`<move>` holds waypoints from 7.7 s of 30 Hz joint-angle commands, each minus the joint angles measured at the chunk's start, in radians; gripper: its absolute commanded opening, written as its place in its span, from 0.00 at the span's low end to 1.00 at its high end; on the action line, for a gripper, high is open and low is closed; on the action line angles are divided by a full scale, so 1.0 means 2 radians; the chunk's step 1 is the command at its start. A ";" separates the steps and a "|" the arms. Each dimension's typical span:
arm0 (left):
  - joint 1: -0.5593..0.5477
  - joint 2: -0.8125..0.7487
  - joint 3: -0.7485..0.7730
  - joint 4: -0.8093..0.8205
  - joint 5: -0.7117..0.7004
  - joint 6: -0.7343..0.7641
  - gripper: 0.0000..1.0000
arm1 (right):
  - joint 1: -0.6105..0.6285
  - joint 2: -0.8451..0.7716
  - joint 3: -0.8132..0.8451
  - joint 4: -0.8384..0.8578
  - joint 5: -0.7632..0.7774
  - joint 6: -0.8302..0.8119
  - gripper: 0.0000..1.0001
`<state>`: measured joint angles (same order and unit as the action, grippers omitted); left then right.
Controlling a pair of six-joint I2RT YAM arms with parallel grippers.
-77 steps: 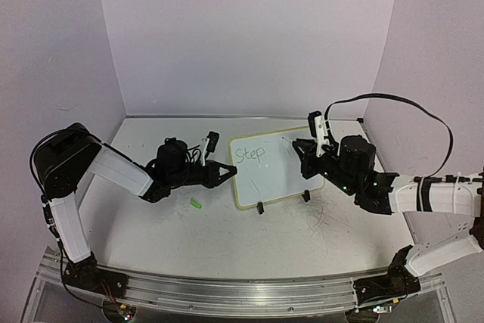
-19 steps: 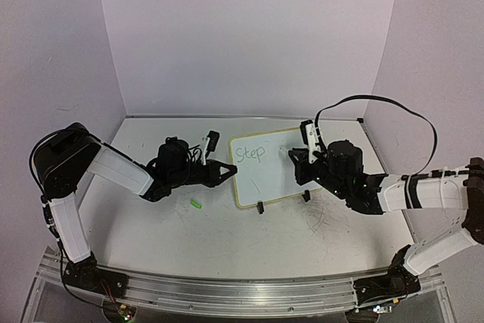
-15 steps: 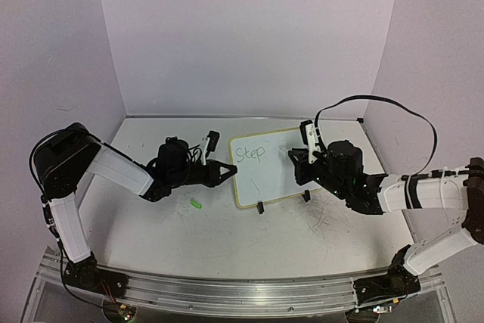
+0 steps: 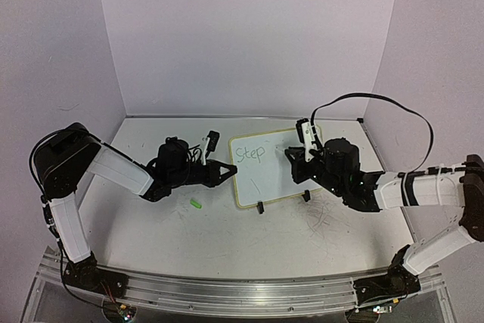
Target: Write a sentence on the whiteboard
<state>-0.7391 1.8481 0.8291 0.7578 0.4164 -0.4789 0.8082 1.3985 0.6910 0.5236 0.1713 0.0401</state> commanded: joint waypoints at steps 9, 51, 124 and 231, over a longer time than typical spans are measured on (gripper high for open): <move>0.000 -0.017 0.006 -0.014 -0.027 0.007 0.00 | -0.001 0.035 0.048 0.040 0.022 -0.005 0.00; 0.001 -0.017 0.010 -0.014 -0.024 0.011 0.00 | -0.001 0.027 0.000 -0.005 0.016 0.052 0.00; 0.000 -0.022 0.008 -0.016 -0.023 0.012 0.00 | -0.015 0.022 0.001 0.047 0.017 0.036 0.00; 0.001 -0.024 0.005 -0.018 -0.027 0.014 0.00 | -0.022 -0.043 -0.028 0.053 -0.003 0.046 0.00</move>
<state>-0.7418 1.8347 0.8295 0.7372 0.4084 -0.4679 0.7799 1.4141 0.6465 0.5980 0.1799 0.1566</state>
